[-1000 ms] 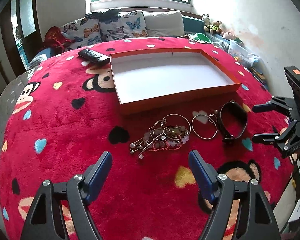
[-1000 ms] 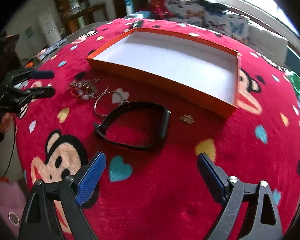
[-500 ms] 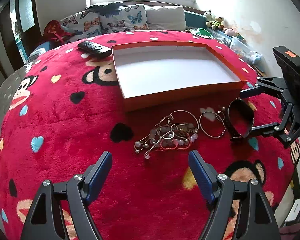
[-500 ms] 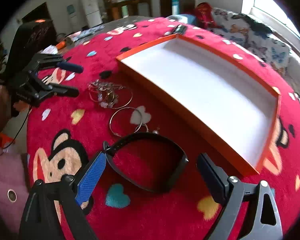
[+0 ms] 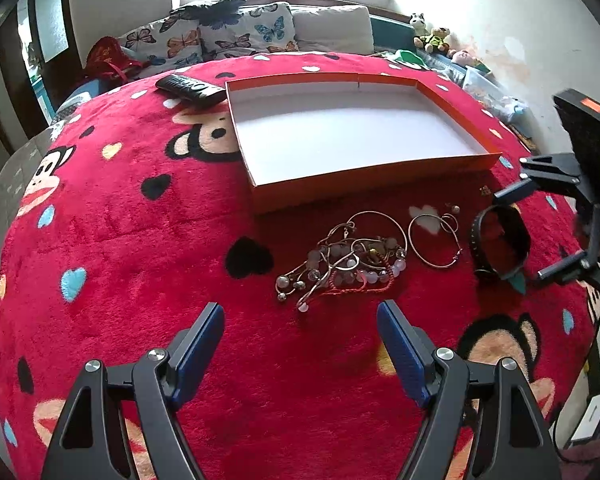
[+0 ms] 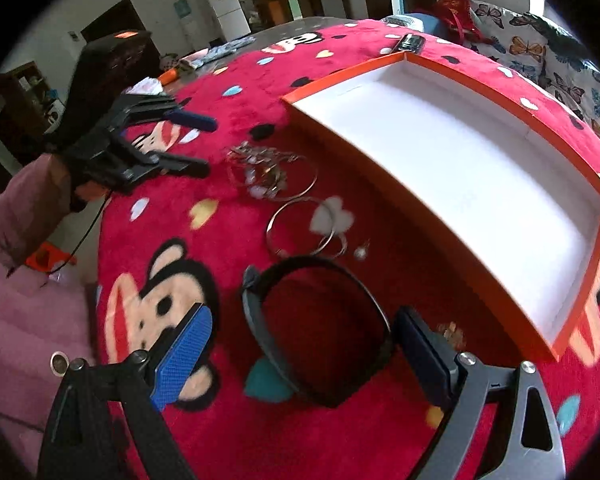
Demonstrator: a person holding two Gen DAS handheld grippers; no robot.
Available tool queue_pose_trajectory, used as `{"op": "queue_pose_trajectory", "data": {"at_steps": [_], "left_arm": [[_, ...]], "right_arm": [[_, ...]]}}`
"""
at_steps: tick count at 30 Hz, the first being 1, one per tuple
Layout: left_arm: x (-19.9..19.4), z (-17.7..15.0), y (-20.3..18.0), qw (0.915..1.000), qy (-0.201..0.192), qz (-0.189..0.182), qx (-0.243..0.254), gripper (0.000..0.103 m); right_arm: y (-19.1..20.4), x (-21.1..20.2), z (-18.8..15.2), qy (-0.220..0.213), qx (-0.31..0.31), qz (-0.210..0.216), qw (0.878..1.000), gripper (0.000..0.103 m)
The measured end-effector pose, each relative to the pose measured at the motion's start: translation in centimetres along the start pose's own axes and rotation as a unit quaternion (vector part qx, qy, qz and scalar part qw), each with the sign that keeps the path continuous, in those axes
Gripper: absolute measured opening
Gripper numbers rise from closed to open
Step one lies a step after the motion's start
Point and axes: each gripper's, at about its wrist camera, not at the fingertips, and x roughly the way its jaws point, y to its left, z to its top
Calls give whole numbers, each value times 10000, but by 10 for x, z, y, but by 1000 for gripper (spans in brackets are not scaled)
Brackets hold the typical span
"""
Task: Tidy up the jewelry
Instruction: 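Grasp the black watch band with the right tool while the left tool grasps the red string bracelet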
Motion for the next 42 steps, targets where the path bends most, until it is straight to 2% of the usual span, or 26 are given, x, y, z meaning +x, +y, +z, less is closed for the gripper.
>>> {"op": "queue_pose_trajectory", "data": {"at_steps": [7, 8, 10, 11, 13, 15, 19, 26, 30, 33, 37, 42], "left_arm": [[2, -1, -10, 9996, -67, -205, 168, 82], [2, -1, -11, 9995, -102, -225, 198, 79], [4, -1, -12, 9991, -124, -301, 265, 66], [6, 0, -11, 9991, -106, -328, 256, 63], [9, 1, -9, 9988, -118, -374, 278, 52], [11, 2, -7, 9986, -131, -401, 331, 46], [15, 2, -2, 9983, -108, -392, 428, 33], [10, 0, -1, 9973, -106, -412, 592, 33], [1, -4, -21, 9939, -327, -277, 1013, 33], [6, -5, -31, 9918, -293, -185, 1231, 33], [12, -7, -39, 9878, -309, 170, 1514, 34], [10, -7, -39, 9853, -412, 70, 1658, 34]], "right_arm": [[21, 6, -21, 331, -140, -523, 9980, 100], [23, 8, -24, 369, -149, -639, 9972, 100], [27, 10, -26, 354, -152, -848, 9956, 94], [27, 11, -26, 321, -112, -952, 9949, 92], [25, 11, -26, 269, 41, -1048, 9941, 82], [20, 9, -26, 191, 221, -1077, 9938, 75], [15, 9, -25, 126, 361, -1104, 9932, 72], [23, 11, -25, 180, 319, -1214, 9919, 73], [25, 12, -25, 163, 313, -1298, 9909, 74], [24, 12, -26, 118, 386, -1282, 9909, 74], [24, 12, -26, 100, 405, -1299, 9906, 74], [23, 12, -26, 73, 436, -1287, 9907, 74]]}}
